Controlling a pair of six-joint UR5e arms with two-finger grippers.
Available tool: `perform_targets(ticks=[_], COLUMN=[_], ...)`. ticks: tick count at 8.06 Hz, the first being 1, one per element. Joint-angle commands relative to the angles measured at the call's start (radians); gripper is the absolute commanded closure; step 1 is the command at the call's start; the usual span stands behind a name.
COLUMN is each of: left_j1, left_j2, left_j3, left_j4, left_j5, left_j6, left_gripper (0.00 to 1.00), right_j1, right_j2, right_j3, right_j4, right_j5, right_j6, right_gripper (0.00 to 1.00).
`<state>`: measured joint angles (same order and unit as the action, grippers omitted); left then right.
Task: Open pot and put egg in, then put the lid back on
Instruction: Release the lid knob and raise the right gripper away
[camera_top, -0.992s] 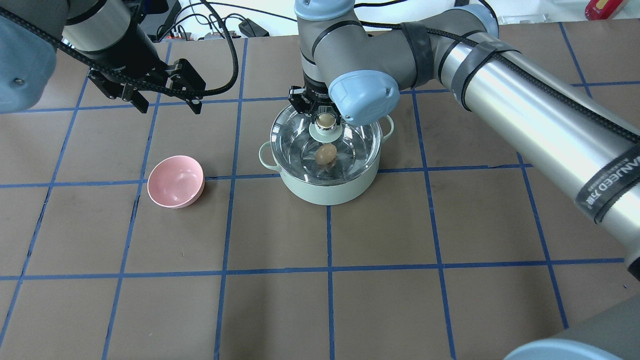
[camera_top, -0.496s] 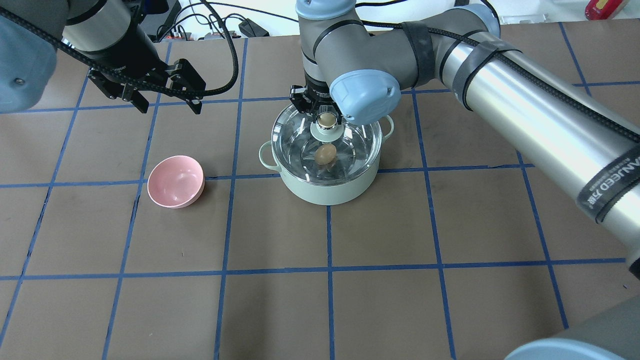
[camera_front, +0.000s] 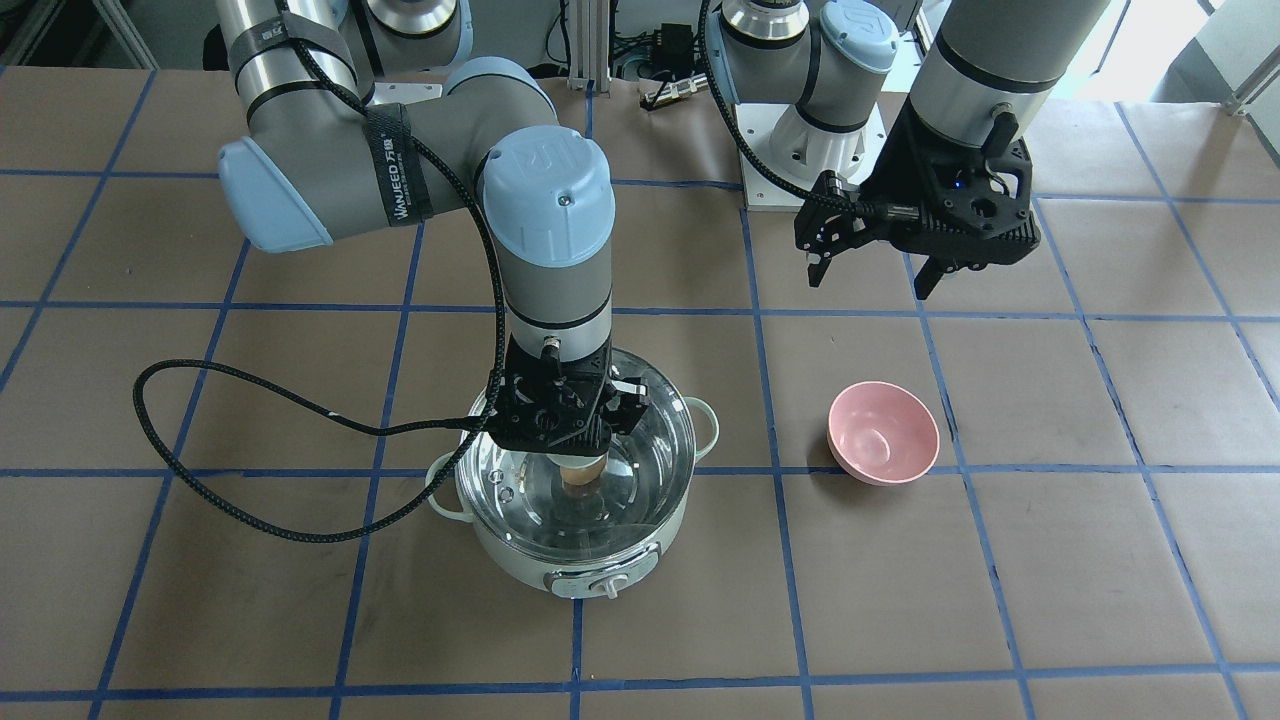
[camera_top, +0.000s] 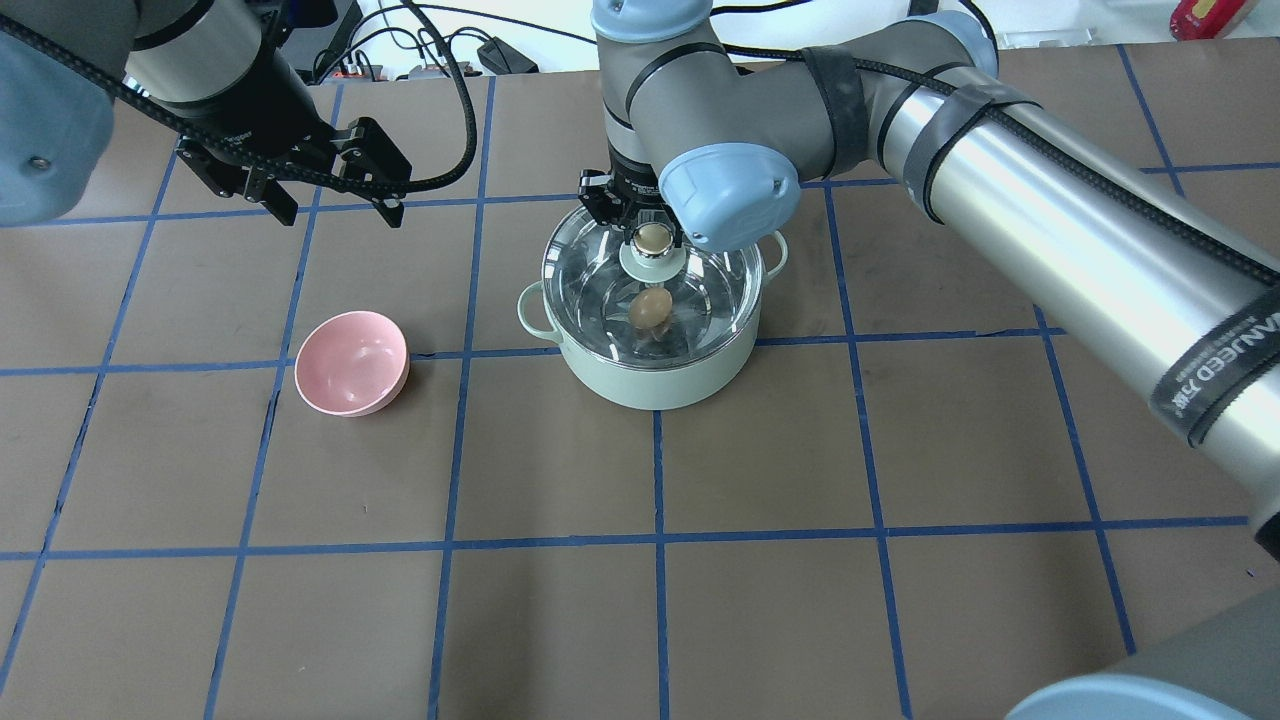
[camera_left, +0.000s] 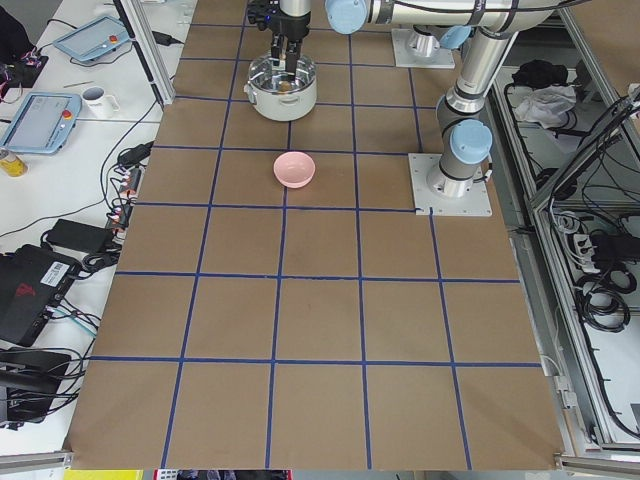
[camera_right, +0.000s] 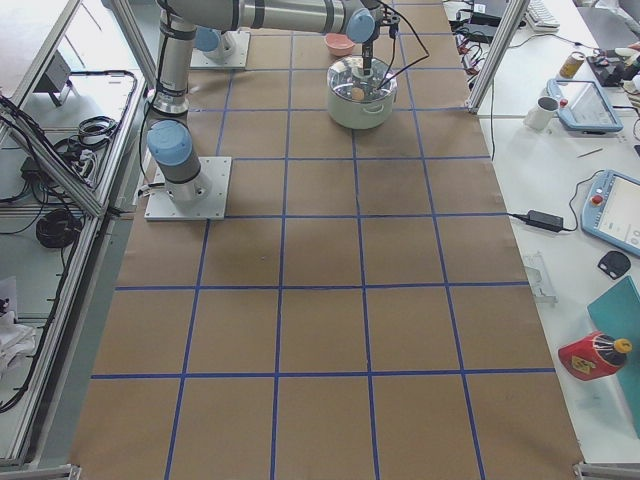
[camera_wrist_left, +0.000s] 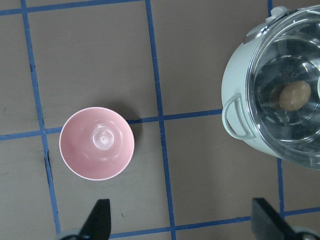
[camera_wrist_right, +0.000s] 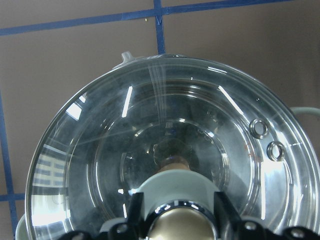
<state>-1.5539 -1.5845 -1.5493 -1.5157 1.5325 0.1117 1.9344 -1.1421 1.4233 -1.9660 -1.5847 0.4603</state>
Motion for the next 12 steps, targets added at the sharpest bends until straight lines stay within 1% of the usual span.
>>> perform_targets(ticks=[1,2,4,7,8,9,10,12], left_j1=[0.000,0.000,0.000,0.000,0.000,0.000,0.000,0.000], left_j2=[0.000,-0.002,-0.002,-0.002,-0.002,-0.002,-0.002,-0.002], left_j3=[0.000,0.000,0.000,0.000,0.000,0.000,0.000,0.000], left_j4=[0.003,0.003,0.005,0.005,0.005,0.005,0.005,0.005], left_j5=[0.000,0.000,0.000,0.000,0.000,0.000,0.000,0.000], left_j6=[0.000,0.000,0.000,0.000,0.000,-0.001,-0.001,-0.001], left_gripper=[0.00,0.00,0.00,0.00,0.00,0.00,0.00,0.00], right_j1=[0.000,0.000,0.000,0.000,-0.009,-0.035,-0.091,-0.237], right_j2=[0.001,-0.002,-0.013,-0.060,-0.062,-0.083,-0.118,-0.216], right_j3=[0.002,0.000,0.000,0.002,0.000,0.000,0.000,0.000], right_j4=[-0.004,-0.004,0.001,0.090,0.093,0.098,0.143,0.270], right_j5=[-0.001,-0.001,0.000,0.009,0.009,0.008,0.009,0.009], right_j6=[-0.015,-0.015,-0.009,0.024,0.020,-0.003,-0.061,-0.286], right_gripper=[0.32,0.00,0.00,0.00,0.00,0.00,0.00,0.00])
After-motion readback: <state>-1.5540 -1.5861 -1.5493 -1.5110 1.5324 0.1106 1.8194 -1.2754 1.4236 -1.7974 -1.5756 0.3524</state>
